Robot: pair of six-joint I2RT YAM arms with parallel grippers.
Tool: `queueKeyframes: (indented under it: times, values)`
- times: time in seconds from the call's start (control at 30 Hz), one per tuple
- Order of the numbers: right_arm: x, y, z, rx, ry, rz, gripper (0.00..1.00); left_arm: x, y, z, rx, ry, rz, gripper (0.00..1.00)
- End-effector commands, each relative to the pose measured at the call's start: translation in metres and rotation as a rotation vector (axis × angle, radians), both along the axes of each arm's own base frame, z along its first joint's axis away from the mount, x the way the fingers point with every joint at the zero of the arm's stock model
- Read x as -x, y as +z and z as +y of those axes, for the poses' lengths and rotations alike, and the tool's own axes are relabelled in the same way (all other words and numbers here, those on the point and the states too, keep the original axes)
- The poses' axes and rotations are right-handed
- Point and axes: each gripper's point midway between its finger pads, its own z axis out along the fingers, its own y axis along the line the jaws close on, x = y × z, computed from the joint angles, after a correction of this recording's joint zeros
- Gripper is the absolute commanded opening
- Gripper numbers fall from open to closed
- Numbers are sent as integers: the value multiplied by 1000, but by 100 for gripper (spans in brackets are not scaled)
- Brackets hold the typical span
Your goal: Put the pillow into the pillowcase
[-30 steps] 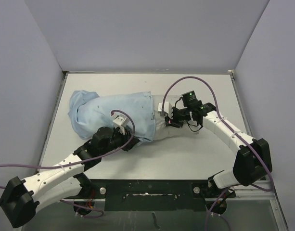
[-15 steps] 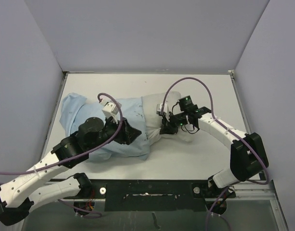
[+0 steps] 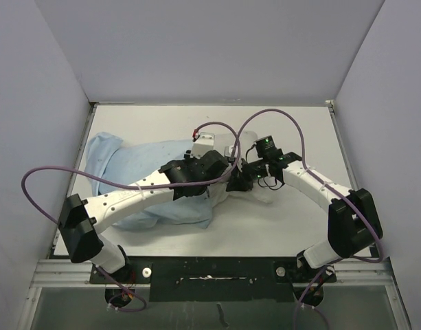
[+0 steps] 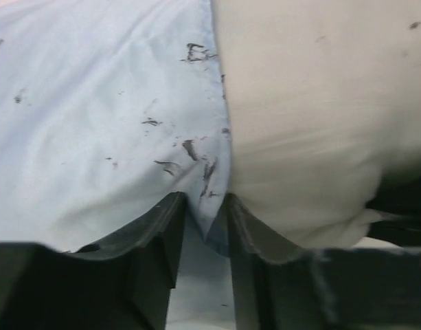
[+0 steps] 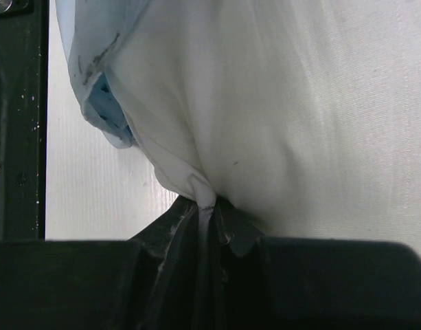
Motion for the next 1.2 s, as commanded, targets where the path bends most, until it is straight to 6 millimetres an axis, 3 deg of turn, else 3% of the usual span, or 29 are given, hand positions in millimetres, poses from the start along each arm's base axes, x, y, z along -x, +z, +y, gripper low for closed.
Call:
queueKeyframes:
  times: [0.0,0.07,0.13,0.23,0.3,0.37,0.53,0.6,0.63,0.73,0.8,0.83,0.87,0.97,1.03,1.1,1.17]
  values:
    - [5,20,9,-83,37,-4,0,-5,20,13,-16,64,-56,13]
    - [5,20,9,-85,37,2,0,1,31,-1,62,-11,-51,1]
    - [5,21,10,-92,36,10,0,11,51,-22,170,-134,-63,0]
    - [4,25,16,-111,38,24,0,35,94,-60,392,-394,-107,0]
    - [2,38,24,-151,45,30,0,45,132,-82,532,-531,-187,0]
    - [-6,69,36,-234,62,36,0,52,169,-102,646,-668,-247,0]
    - [-33,181,66,-498,106,5,0,29,258,-141,876,-898,-310,0]
    - [-30,179,68,-548,94,49,0,21,272,-147,915,-944,-324,0]
    - [-27,165,66,-548,75,68,0,18,270,-148,928,-954,-316,0]
    - [-10,87,45,-425,45,44,0,19,214,-146,929,-956,-237,0]
    - [16,46,25,-317,126,4,13,24,167,-138,921,-941,-199,0]
    - [27,38,14,-275,167,-1,22,29,142,-133,920,-942,-178,0]
    - [36,36,2,-235,218,-21,37,35,119,-129,921,-945,-153,0]
    - [53,35,-40,-112,302,-41,63,56,57,-118,934,-949,-66,0]
    - [46,47,-65,-100,306,-105,70,69,26,-111,936,-938,3,0]
    - [29,63,-90,-99,236,-170,76,77,8,-105,909,-919,43,0]
    - [15,82,-105,-79,208,-254,80,82,5,-98,854,-898,50,11]
